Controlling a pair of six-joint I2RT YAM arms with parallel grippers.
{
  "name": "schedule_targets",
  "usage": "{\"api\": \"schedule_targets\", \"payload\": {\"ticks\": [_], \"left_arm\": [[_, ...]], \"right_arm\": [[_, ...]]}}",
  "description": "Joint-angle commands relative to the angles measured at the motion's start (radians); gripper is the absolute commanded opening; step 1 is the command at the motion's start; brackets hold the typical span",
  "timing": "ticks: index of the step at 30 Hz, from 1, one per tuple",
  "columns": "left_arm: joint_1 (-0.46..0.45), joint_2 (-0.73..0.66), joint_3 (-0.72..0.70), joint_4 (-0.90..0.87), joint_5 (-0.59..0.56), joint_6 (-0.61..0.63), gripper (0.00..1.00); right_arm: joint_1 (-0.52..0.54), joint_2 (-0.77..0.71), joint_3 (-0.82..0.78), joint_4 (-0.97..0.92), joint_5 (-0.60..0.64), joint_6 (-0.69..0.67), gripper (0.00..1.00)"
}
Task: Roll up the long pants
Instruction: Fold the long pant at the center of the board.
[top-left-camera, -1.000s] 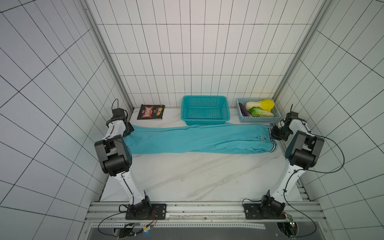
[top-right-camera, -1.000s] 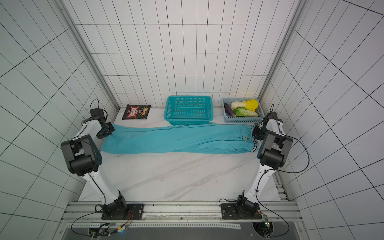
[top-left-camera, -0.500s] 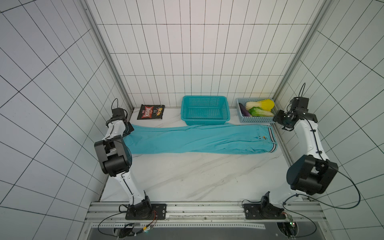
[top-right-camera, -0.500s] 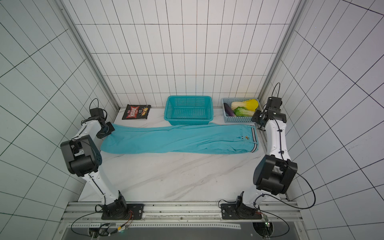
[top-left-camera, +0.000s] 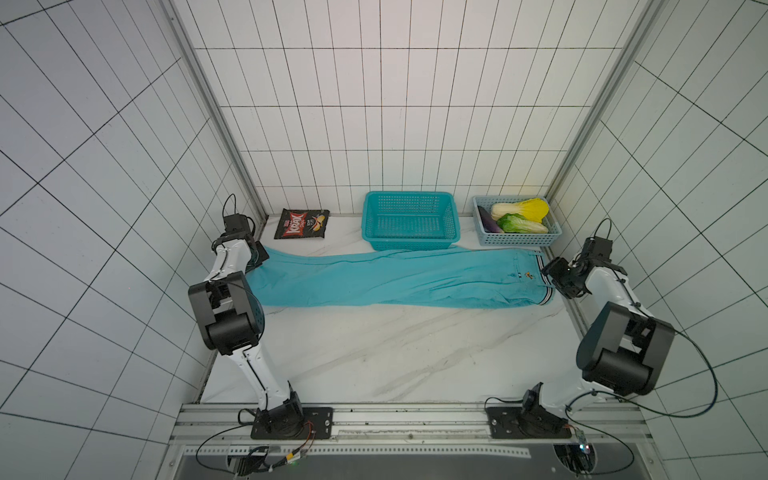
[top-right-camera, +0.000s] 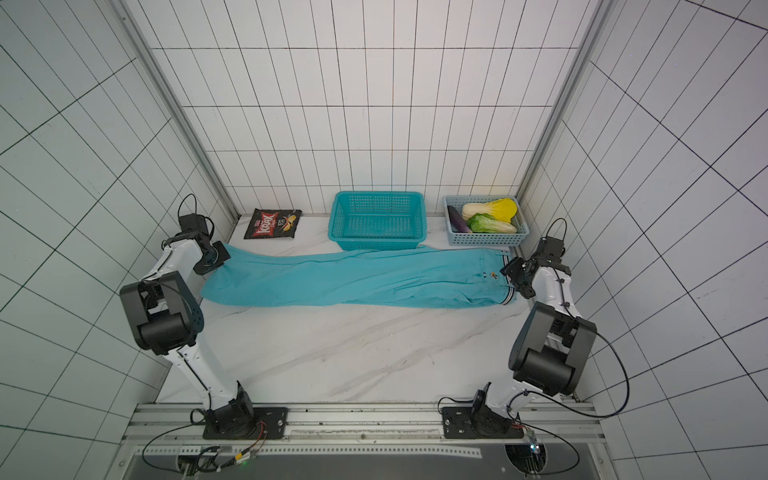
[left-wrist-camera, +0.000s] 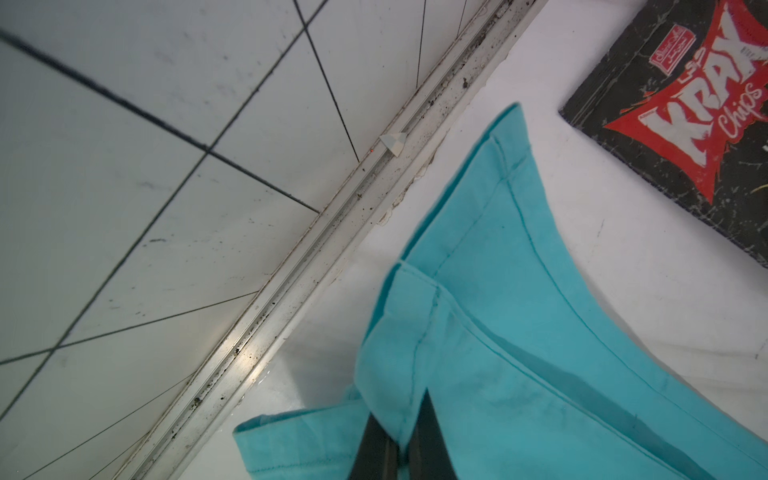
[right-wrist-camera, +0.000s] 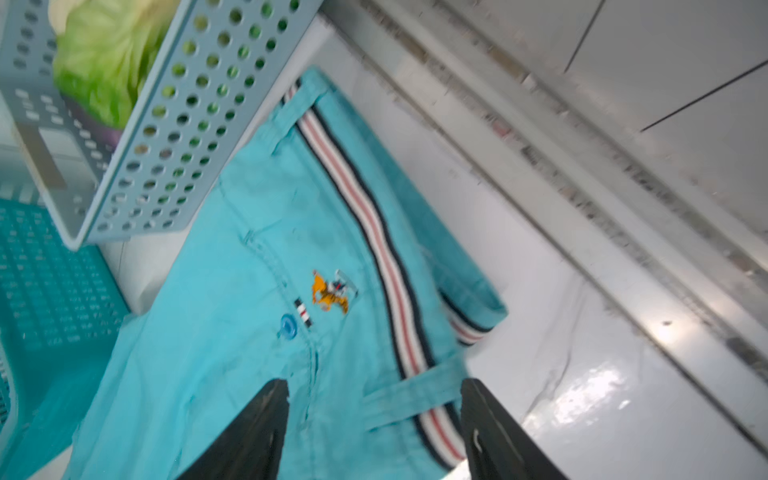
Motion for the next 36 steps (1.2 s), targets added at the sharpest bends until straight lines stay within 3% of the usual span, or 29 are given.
{"api": "schedule_targets", "payload": {"ticks": [1,13,18,20,23,25,36], "left_arm": [[0.0,-0.017,0.006,0.036,0.004,-0.007,0.0],[-0.002,-0.025,0.0,0.034,0.024,-0.022,0.0],[-0.006,-0.032,-0.006,0.034,0.035,-0.028,0.0],[-0.01,-0.034,-0.009,0.035,0.034,-0.029,0.0],[-0.015,-0.034,-0.011,0.032,0.027,-0.028,0.0],[-0.016,-0.042,-0.015,0.032,0.022,-0.031,0.0],[0.005,-0.057,-0.025,0.04,-0.002,-0.03,0.0]], "right_arm": [[-0.032,0.073,0.04,-0.036,-0.083,0.034,0.69],[-0.019,0.094,-0.141,0.127,-0.207,0.09,0.68],[-0.021,0.1,-0.154,0.132,-0.183,0.071,0.69],[-0.02,0.106,-0.174,0.173,-0.205,0.074,0.6],[-0.019,0.113,-0.167,0.169,-0.198,0.063,0.18],[-0.016,0.099,-0.154,0.151,-0.183,0.048,0.0],[0.038,-0.052,0.032,0.041,0.026,-0.271,0.0]]}}
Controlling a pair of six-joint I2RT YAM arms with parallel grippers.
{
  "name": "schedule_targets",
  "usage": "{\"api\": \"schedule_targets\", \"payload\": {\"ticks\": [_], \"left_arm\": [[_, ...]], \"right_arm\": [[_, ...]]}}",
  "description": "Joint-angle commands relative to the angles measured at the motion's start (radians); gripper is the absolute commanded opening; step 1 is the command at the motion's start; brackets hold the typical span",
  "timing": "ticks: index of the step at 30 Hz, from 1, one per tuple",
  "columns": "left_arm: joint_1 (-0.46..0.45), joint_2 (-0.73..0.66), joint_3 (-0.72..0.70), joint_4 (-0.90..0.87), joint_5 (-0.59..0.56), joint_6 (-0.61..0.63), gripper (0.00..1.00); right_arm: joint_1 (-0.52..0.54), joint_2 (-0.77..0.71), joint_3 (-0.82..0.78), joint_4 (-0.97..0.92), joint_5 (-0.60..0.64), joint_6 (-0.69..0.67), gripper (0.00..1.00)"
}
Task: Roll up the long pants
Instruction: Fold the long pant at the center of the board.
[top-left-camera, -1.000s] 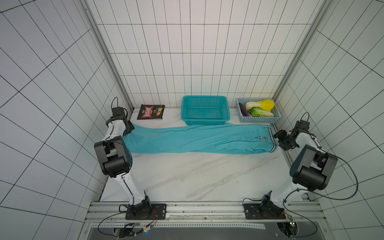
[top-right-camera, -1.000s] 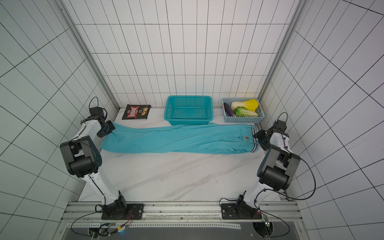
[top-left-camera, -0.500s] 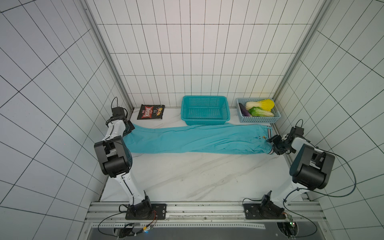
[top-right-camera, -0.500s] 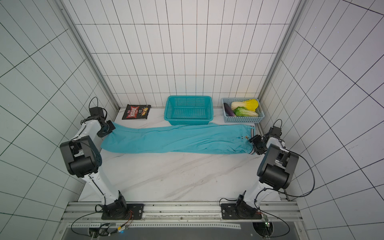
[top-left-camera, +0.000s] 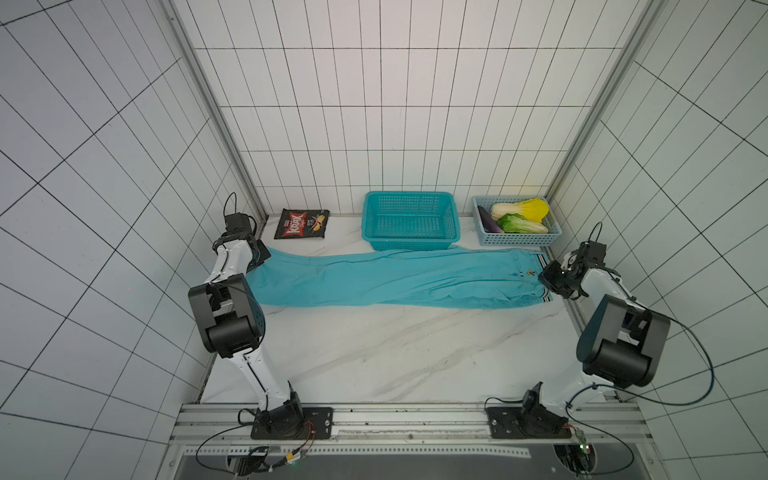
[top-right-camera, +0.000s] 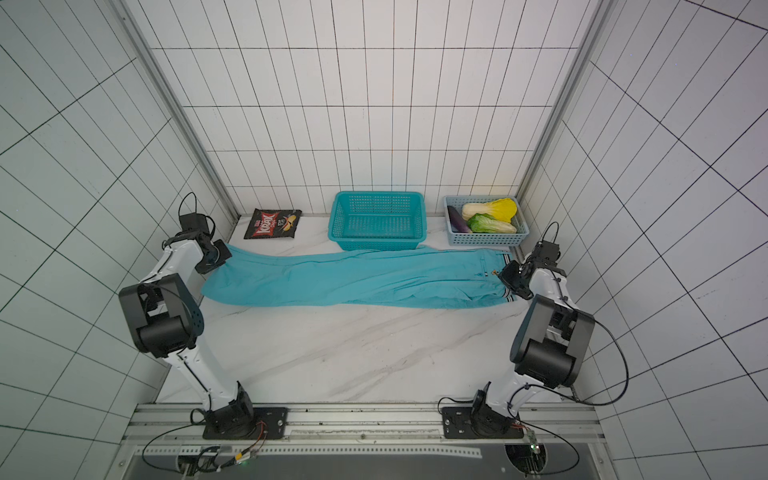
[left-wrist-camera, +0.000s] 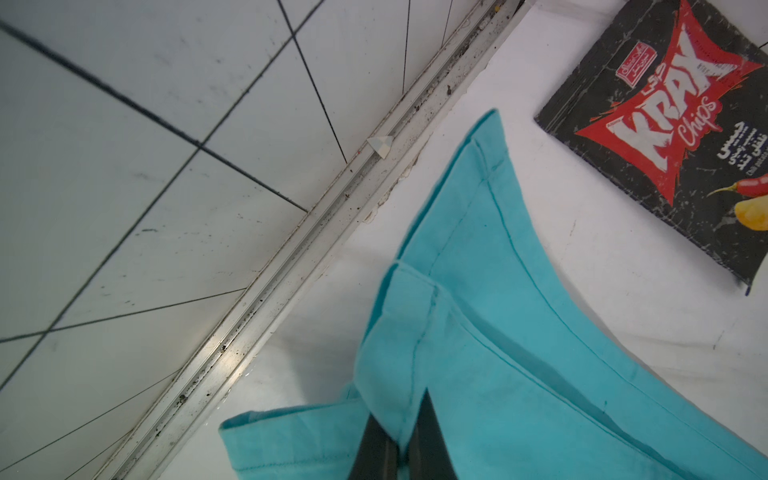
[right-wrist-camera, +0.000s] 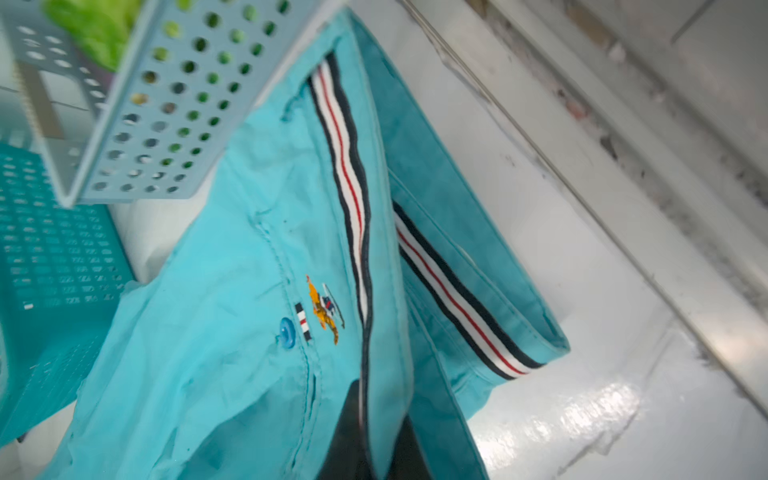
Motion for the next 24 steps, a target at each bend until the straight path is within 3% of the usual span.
{"api": "schedule_targets", "payload": {"ticks": [1,7,11,15,17,19,21,24], "left_arm": [[0.02,-0.026,-0.007,0.03,-0.013,-0.004,0.0],[0.038,-0.023,-0.011,0.037,-0.007,-0.005,0.0],[0.044,-0.014,-0.013,0.043,-0.004,-0.01,0.0],[0.045,-0.009,-0.015,0.044,-0.003,-0.009,0.0],[0.047,-0.008,-0.018,0.048,0.003,-0.01,0.0],[0.046,-0.006,-0.017,0.051,0.019,-0.016,0.0],[0.044,-0.007,-0.016,0.051,0.022,-0.015,0.0],[0.044,-0.019,-0.028,0.054,0.022,-0.016,0.0]], "right_arm": [[-0.009,-0.032,0.088,-0.036,0.091,-0.166,0.0],[-0.055,0.02,0.059,0.047,0.003,-0.271,0.0],[-0.063,0.039,-0.027,0.143,-0.017,-0.235,0.0],[-0.08,0.105,-0.071,0.145,0.058,-0.183,0.02],[-0.09,0.149,-0.035,0.076,0.037,-0.174,0.17],[-0.091,0.159,-0.015,0.025,0.062,-0.14,0.43],[-0.092,0.132,-0.008,0.0,0.117,-0.091,0.58],[-0.097,0.061,0.045,-0.082,0.191,-0.005,0.67]]}}
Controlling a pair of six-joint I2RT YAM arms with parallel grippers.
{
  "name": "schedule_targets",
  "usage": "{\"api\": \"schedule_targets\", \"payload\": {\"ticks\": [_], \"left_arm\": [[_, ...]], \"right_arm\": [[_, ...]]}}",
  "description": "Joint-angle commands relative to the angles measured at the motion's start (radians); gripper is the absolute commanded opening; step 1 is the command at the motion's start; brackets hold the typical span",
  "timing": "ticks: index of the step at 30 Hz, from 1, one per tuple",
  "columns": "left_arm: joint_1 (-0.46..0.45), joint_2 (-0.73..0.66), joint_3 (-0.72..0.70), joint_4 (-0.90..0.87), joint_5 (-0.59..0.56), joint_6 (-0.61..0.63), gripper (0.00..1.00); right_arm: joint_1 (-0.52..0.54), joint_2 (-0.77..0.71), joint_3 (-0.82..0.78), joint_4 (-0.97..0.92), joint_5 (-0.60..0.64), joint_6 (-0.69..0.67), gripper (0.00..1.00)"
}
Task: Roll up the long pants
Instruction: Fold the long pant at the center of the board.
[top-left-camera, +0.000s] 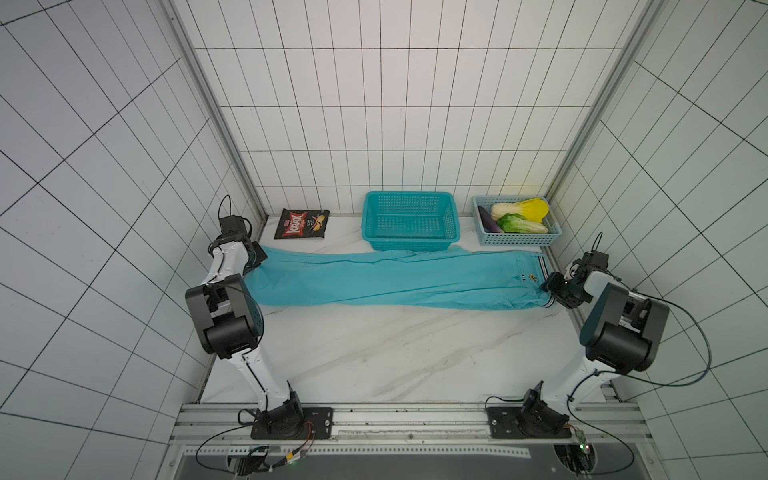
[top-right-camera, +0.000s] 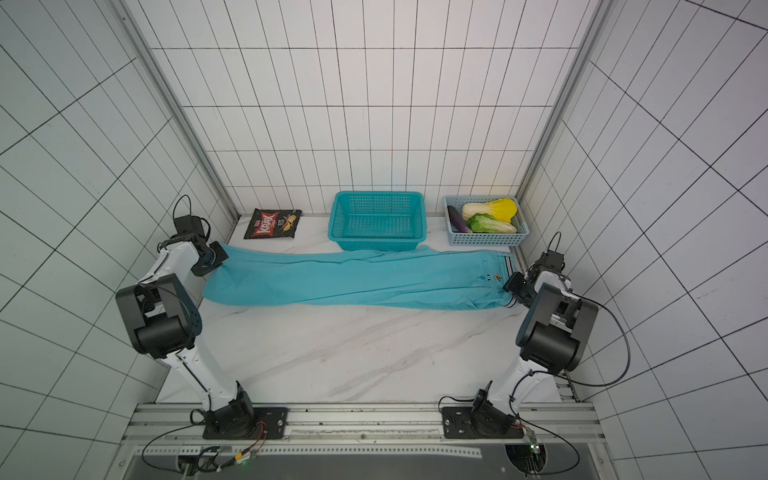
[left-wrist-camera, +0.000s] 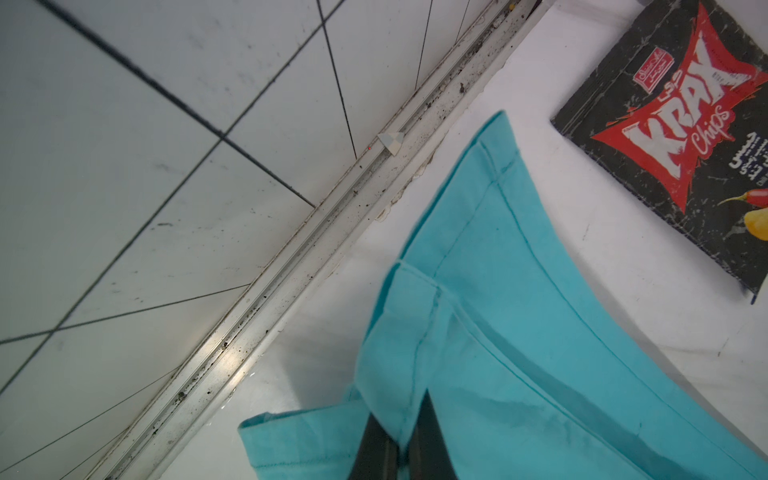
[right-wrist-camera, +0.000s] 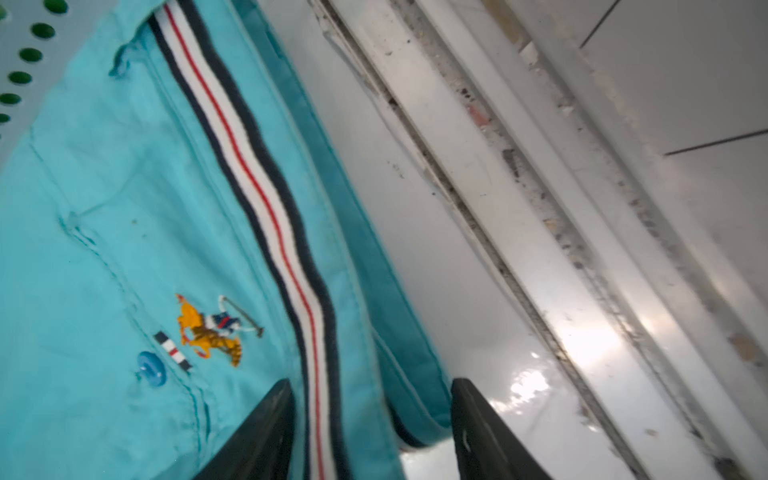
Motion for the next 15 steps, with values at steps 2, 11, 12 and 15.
{"api": "schedule_targets", "payload": {"ticks": [2,11,12,15], "left_arm": [[0.011,-0.027,-0.023,0.052,0.0,-0.011,0.0],[-0.024,-0.053,-0.03,0.045,-0.021,-0.024,0.0],[-0.042,-0.062,-0.021,0.036,-0.021,-0.023,0.0],[-0.113,-0.09,0.012,-0.001,-0.055,-0.024,0.0]], "right_arm": [[-0.009,-0.153,0.104,-0.118,0.115,0.166,0.69],[0.34,-0.19,0.107,0.059,-0.099,0.244,0.63],[0.381,-0.126,0.123,0.031,-0.1,0.247,0.59],[0.461,-0.003,0.11,0.051,-0.064,0.225,0.54]]}}
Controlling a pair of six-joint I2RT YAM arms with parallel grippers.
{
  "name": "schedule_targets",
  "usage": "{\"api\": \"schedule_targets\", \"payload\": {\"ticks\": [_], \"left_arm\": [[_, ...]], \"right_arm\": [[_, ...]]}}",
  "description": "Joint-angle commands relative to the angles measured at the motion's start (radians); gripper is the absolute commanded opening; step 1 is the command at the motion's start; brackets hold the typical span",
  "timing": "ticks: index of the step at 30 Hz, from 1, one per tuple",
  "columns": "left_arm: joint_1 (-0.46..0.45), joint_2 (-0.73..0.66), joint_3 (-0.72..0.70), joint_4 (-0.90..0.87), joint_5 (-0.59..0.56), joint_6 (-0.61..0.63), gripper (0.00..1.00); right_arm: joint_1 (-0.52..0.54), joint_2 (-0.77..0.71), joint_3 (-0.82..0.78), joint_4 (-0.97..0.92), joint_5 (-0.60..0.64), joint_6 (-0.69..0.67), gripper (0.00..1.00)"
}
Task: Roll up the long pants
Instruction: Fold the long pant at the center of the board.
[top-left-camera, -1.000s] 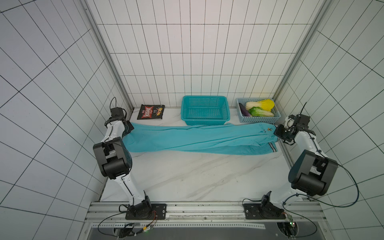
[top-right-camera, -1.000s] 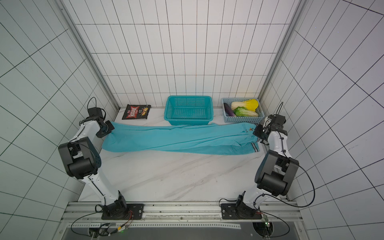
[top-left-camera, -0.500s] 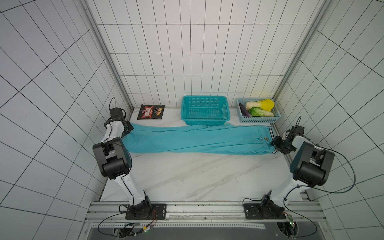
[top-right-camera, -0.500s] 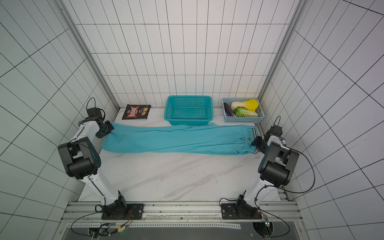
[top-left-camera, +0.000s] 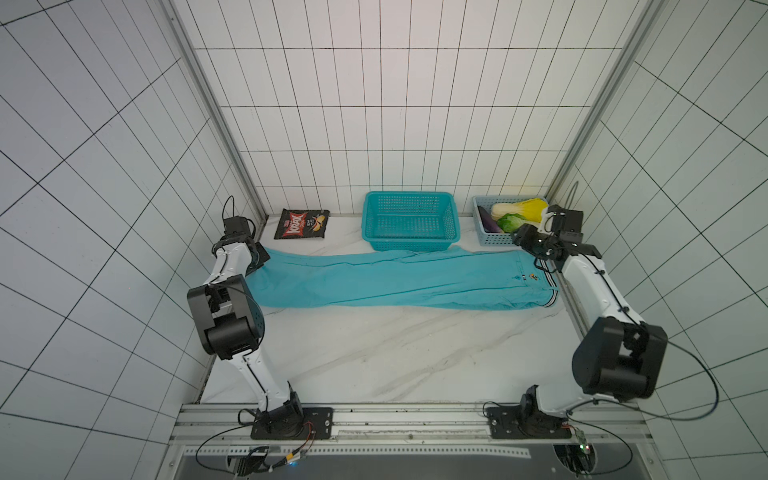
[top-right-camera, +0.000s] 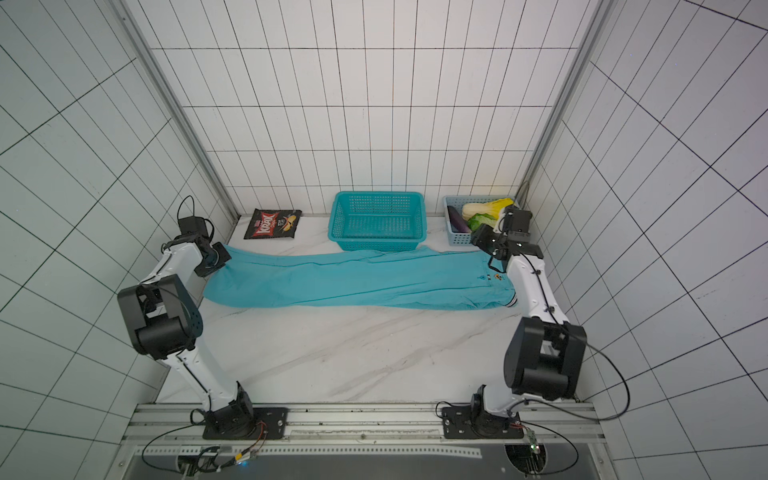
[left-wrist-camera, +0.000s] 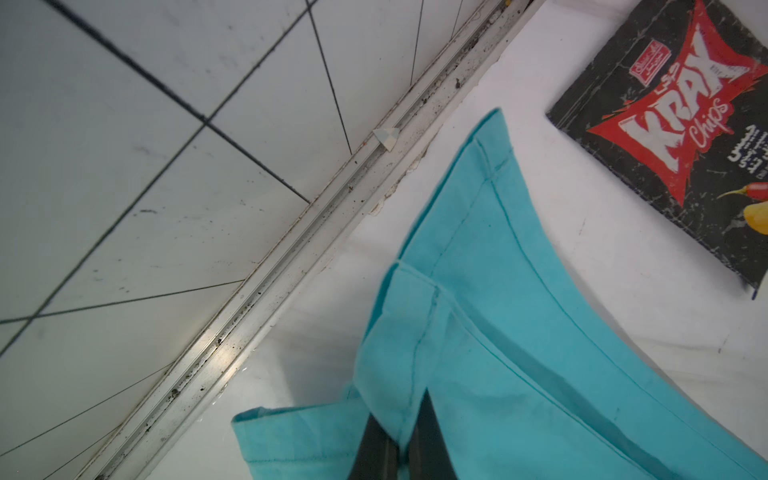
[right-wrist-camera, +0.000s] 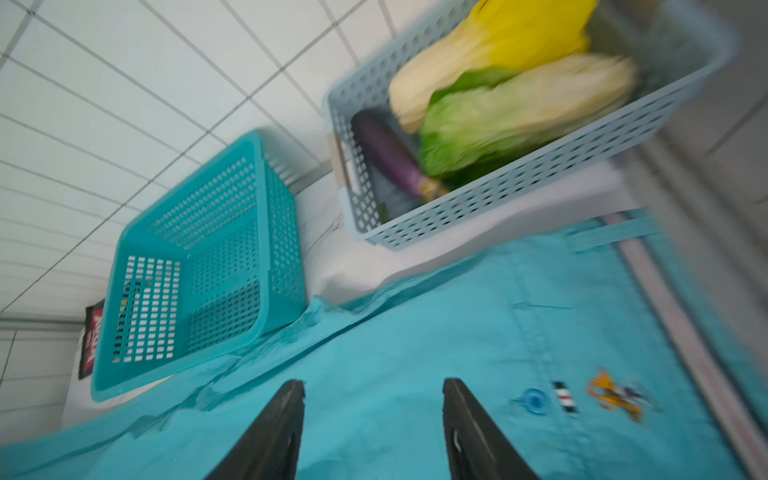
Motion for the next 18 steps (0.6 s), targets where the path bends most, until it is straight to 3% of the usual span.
{"api": "schedule_targets", "payload": {"ticks": [1,9,18], "left_arm": [[-0.085,-0.076,0.049,-0.028,-0.03,-0.017,0.0],[-0.421,-0.113,0.126,-0.078,-0.105,-0.105,0.0],[-0.898,0.084,0.394,-0.114,-0.102,-0.265,0.0]], "right_arm": [[0.056,0.153,-0.058,-0.058,-0.006,0.014,0.54],[0.061,0.189,-0.074,-0.027,-0.054,-0.012,0.52],[-0.005,0.068,-0.048,-0.085,-0.063,-0.05,0.52]]}}
